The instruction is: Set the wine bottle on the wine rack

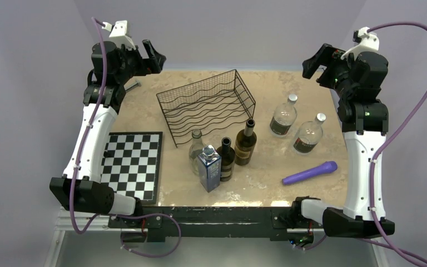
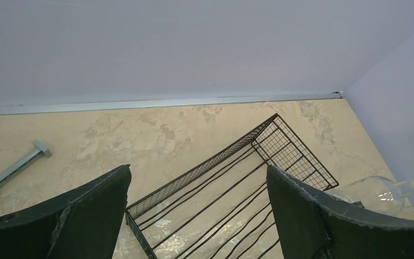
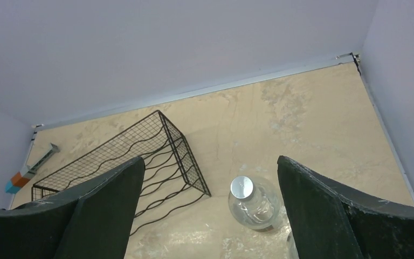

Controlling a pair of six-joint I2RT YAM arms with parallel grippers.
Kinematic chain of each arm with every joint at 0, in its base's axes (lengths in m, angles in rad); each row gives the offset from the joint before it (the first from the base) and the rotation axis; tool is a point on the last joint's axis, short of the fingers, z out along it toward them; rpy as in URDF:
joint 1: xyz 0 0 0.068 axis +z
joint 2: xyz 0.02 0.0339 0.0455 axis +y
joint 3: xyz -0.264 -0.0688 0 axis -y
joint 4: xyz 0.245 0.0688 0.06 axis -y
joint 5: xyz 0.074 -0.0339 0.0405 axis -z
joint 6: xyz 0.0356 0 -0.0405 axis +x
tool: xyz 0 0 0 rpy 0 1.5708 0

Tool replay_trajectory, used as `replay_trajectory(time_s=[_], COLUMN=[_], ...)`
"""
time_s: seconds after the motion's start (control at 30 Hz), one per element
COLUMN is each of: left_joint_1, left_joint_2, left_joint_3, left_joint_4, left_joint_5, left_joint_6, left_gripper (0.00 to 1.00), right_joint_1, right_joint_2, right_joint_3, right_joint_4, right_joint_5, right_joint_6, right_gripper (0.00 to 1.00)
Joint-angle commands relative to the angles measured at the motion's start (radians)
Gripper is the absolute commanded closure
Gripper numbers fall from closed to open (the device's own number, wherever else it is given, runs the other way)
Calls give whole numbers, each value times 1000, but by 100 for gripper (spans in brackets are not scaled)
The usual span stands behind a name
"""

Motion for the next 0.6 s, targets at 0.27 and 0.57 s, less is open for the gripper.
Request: replay_trajectory(time_s=[0.27, 0.57], left_joint_1=[0, 0], left_joint_2=[-29, -192], left_joint_3=[33, -152], left_joint_4=[-77, 92], left_joint_5=[-111, 23], left_joint_6=[-48, -8], left_gripper=[1, 1], right_joint_1=[-5, -3], right_joint_2=[-12, 8], right_joint_3=[42, 56], right_joint_4=[-39, -75], right_joint_5=[-137, -394], right_joint_6=[-16, -31], right_gripper=[1, 1])
